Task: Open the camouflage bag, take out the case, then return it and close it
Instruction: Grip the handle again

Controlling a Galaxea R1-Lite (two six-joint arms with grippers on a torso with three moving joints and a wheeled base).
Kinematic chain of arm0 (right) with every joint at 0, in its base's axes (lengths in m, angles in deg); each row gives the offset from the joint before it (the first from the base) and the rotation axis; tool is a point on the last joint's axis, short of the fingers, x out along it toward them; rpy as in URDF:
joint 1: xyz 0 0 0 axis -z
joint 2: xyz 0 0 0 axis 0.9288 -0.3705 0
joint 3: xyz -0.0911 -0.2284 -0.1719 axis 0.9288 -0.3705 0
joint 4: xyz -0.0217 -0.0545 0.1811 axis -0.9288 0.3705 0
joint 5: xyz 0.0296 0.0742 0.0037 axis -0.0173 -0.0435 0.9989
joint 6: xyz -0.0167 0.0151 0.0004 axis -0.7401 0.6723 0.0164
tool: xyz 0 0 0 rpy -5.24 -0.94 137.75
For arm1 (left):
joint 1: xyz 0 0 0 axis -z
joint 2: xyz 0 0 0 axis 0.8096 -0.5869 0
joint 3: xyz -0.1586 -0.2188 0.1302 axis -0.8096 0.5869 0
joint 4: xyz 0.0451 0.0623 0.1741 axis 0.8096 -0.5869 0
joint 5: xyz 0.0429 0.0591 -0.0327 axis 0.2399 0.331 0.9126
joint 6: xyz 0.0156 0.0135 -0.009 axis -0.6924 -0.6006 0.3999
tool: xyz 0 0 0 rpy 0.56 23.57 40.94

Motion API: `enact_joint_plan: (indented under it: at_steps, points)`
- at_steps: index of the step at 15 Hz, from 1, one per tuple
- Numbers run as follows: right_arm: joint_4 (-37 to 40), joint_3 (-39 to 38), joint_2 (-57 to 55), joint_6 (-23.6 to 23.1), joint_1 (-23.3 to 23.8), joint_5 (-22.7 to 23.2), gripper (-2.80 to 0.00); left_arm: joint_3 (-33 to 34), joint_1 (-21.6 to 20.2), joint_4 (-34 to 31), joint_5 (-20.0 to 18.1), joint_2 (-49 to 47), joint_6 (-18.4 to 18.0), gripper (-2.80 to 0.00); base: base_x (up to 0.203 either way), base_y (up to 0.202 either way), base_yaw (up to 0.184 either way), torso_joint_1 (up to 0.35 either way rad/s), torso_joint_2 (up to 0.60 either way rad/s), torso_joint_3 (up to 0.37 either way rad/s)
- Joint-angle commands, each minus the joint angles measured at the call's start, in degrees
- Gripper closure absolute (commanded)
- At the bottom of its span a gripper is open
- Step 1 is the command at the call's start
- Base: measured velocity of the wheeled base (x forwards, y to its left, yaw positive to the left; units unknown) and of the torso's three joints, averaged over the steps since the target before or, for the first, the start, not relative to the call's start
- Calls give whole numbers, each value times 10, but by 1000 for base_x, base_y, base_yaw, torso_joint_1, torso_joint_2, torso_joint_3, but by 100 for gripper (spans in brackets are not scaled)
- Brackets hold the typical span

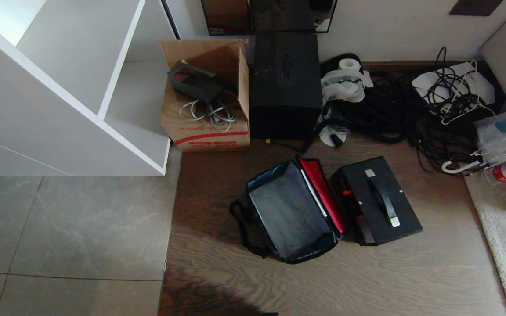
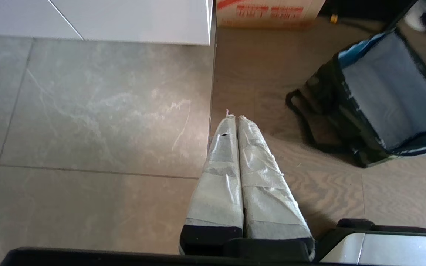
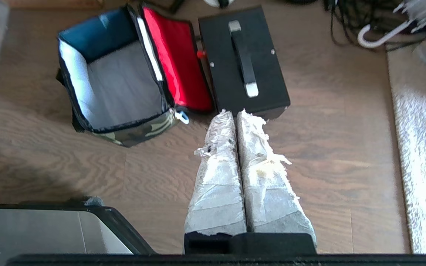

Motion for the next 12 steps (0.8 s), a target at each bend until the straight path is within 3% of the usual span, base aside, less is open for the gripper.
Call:
enact_joint_plan:
  at_steps: [1,12]
  points:
    - [0,0,-1,0,0,0,0,0,0,0,0,-1,0,0,0,0,0,4,7,-201]
    - [0,0,-1,0,0,0,0,0,0,0,0,-1,0,0,0,0,0,3,3,-200]
